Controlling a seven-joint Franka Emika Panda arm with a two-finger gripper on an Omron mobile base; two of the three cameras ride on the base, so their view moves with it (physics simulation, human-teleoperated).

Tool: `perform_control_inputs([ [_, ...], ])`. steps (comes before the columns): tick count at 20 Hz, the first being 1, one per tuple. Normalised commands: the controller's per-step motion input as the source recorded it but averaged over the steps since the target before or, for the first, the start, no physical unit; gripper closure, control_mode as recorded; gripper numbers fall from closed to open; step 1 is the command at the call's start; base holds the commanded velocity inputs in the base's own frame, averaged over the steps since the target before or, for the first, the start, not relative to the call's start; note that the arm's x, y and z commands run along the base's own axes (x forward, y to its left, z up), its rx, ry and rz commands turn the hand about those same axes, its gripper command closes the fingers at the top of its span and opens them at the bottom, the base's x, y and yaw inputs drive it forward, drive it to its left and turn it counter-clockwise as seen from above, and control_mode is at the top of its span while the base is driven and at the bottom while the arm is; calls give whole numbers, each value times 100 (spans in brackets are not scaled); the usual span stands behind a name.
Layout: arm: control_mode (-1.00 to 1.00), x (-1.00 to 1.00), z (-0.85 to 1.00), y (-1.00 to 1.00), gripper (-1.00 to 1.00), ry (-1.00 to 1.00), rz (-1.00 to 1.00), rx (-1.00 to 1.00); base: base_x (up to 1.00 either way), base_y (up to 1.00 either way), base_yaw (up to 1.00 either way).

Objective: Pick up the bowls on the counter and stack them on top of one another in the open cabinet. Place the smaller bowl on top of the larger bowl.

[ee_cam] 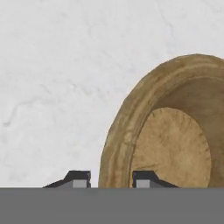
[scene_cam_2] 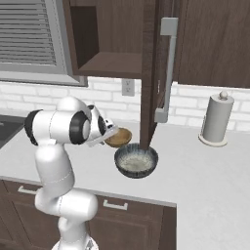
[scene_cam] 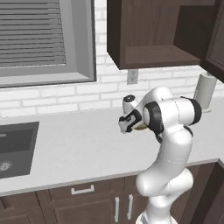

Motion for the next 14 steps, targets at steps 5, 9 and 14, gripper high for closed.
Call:
perform_control_inputs([
  [5,-100,-57,93,0,100,-11,4,-1,0,0,0],
  [9,-100,-89,100,0,100,-10,10,-4,0,0,0],
  [14,-100,-100,93,-27,100,0,7,-1,0,0,0],
])
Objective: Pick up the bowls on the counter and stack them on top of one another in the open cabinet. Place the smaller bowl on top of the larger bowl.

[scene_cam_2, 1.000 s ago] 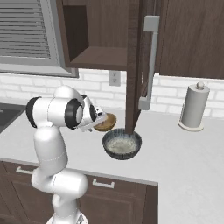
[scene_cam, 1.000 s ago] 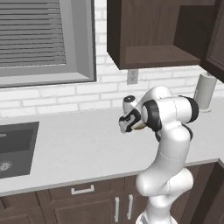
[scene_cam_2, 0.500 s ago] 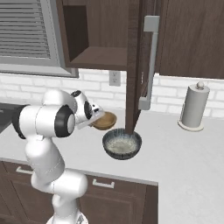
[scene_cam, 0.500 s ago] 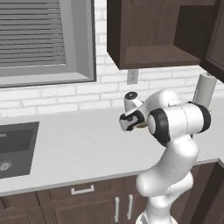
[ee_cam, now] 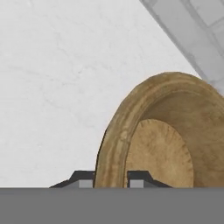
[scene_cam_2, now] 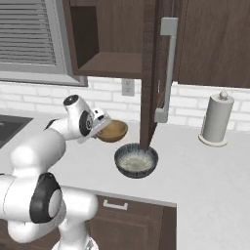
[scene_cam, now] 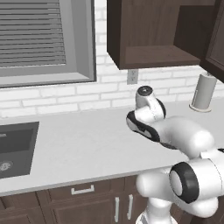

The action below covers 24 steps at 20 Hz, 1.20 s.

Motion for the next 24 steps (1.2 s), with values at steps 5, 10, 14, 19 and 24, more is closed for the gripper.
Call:
perform_control_inputs([
  [5,-100,-95,55,-69,100,0,2,0,0,0,0],
  [10,-100,-20,-31,-94,100,0,1,0,0,0,0],
  [14,-100,36,-62,-37,100,0,1,0,0,0,0],
  [19,-100,30,-42,-2,100,0,-3,0,0,0,0],
  [24,-100,1,-3,-32,100,0,-7,3,0,0,0],
])
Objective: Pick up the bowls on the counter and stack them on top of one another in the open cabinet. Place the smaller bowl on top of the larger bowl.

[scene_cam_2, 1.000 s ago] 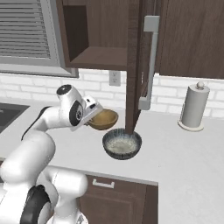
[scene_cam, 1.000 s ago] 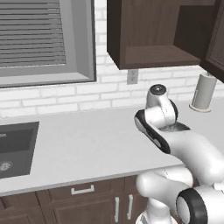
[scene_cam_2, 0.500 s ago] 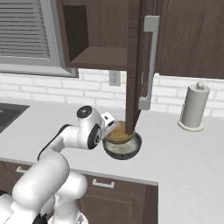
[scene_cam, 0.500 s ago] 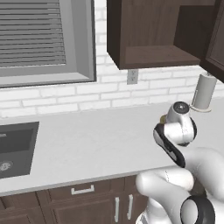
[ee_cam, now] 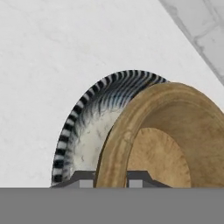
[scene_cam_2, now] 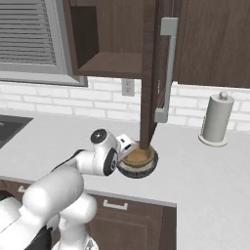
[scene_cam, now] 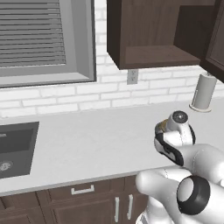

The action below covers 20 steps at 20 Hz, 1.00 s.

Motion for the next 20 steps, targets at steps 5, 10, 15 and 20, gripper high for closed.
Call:
perform_control_inputs([
  [5,-100,34,-27,-8,100,0,0,0,0,0,0],
  [10,-100,-1,0,0,-100,0,0,0,0,0,0],
  [15,-100,-4,60,7,-100,1,0,2,0,0,0],
  [20,-100,-30,41,7,-100,11,0,4,0,0,0],
])
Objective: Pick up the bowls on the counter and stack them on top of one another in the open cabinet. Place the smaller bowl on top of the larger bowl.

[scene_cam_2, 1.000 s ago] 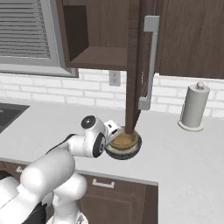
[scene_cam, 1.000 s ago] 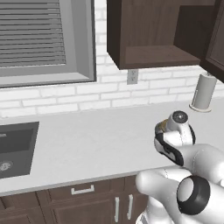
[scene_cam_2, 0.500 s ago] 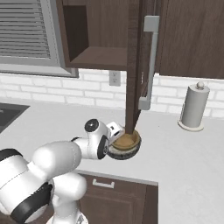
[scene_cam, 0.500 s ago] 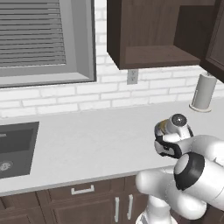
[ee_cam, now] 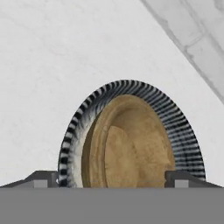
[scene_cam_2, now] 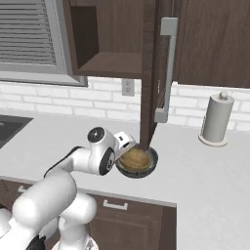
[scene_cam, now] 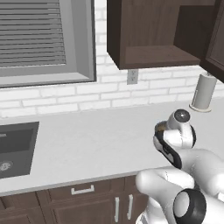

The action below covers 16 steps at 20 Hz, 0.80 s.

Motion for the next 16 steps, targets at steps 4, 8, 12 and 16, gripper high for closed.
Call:
perform_control_inputs([
  [4,-100,3,-38,-1,-100,17,3,2,0,0,0],
  [8,-100,6,-83,0,-100,14,6,0,0,0,0],
  [12,-100,22,-41,-14,-100,0,7,0,0,0,0],
  [16,-100,20,-35,-8,-100,0,6,-3,0,0,0],
])
